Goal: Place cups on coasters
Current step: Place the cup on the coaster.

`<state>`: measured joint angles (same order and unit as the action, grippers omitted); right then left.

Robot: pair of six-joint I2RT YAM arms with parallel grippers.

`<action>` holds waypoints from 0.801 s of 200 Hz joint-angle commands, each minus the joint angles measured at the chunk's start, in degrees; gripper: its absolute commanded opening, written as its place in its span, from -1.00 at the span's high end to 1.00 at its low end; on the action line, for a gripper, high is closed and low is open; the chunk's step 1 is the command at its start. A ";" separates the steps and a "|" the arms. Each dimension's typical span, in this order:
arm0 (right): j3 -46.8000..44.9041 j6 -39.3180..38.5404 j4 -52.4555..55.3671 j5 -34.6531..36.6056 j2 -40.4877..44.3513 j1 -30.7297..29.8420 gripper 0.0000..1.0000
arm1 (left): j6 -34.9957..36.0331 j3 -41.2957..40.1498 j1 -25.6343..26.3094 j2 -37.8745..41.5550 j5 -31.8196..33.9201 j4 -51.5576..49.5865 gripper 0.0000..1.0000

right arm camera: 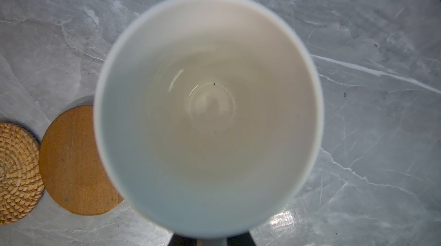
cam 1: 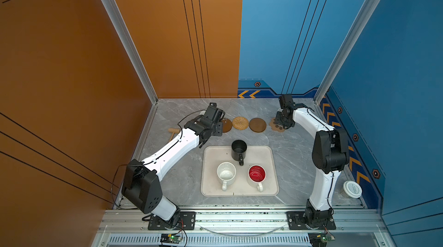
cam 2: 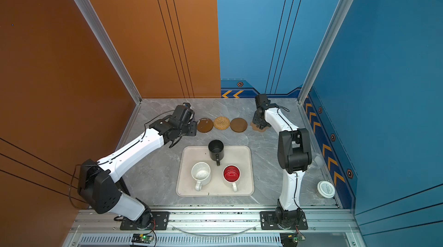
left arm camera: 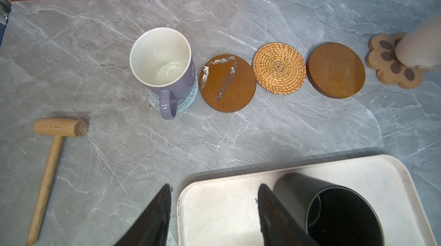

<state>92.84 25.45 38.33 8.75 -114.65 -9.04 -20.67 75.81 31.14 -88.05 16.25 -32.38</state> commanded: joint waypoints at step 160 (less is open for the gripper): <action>-1.49 0.30 -3.39 0.12 -0.13 -0.89 0.35 | -0.34 1.36 0.24 -0.52 0.10 -0.05 -0.19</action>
<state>91.88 25.52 36.32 8.73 -115.74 -9.58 -20.67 75.90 31.14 -88.90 16.25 -32.40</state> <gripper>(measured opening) 0.297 0.596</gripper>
